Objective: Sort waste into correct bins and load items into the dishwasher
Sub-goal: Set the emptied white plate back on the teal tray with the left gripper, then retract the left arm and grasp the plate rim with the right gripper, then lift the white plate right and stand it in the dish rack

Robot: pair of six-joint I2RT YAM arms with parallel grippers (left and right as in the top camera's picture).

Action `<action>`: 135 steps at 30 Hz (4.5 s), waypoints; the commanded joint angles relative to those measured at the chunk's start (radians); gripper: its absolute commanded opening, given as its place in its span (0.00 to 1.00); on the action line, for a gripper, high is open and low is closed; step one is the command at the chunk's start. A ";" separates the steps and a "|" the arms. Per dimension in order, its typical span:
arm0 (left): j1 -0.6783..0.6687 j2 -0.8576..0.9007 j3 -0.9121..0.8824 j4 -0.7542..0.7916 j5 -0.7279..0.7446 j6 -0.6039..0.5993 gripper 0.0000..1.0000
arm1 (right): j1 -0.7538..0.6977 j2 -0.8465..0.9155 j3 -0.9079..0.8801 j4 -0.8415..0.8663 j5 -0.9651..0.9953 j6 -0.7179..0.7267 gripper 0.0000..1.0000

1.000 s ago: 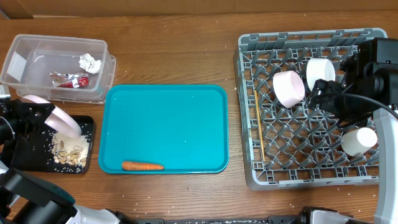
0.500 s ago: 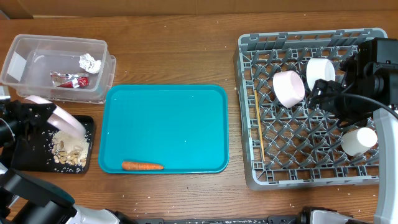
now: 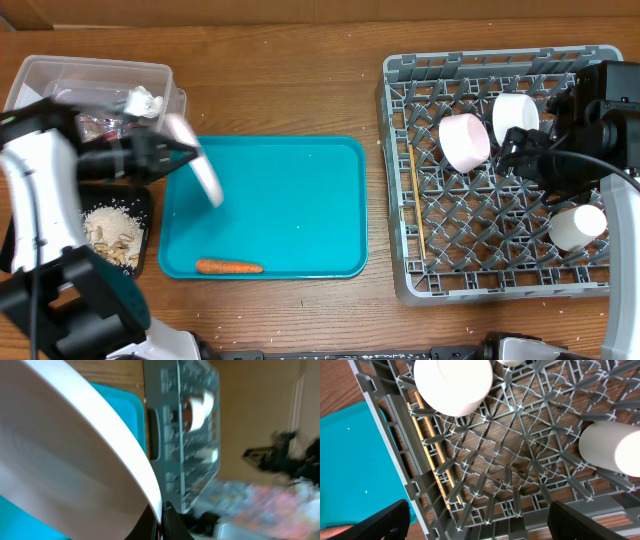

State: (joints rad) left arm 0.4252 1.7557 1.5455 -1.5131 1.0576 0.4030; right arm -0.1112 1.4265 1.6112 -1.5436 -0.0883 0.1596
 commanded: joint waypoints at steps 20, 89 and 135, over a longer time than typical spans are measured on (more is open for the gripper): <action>-0.972 0.138 0.014 0.459 -0.964 -0.846 0.04 | -0.002 -0.011 0.017 0.003 0.008 -0.004 0.90; -0.234 -0.282 0.099 0.071 -1.043 -0.746 0.88 | 0.622 0.536 0.212 0.302 0.163 0.252 0.04; -0.234 -0.282 0.099 0.077 -1.039 -0.740 0.88 | -0.068 0.499 0.158 0.286 1.181 0.585 0.04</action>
State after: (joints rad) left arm 0.1860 1.4780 1.6325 -1.4403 0.0216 -0.3592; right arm -0.1814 1.9015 1.7981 -1.2655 1.1229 0.7387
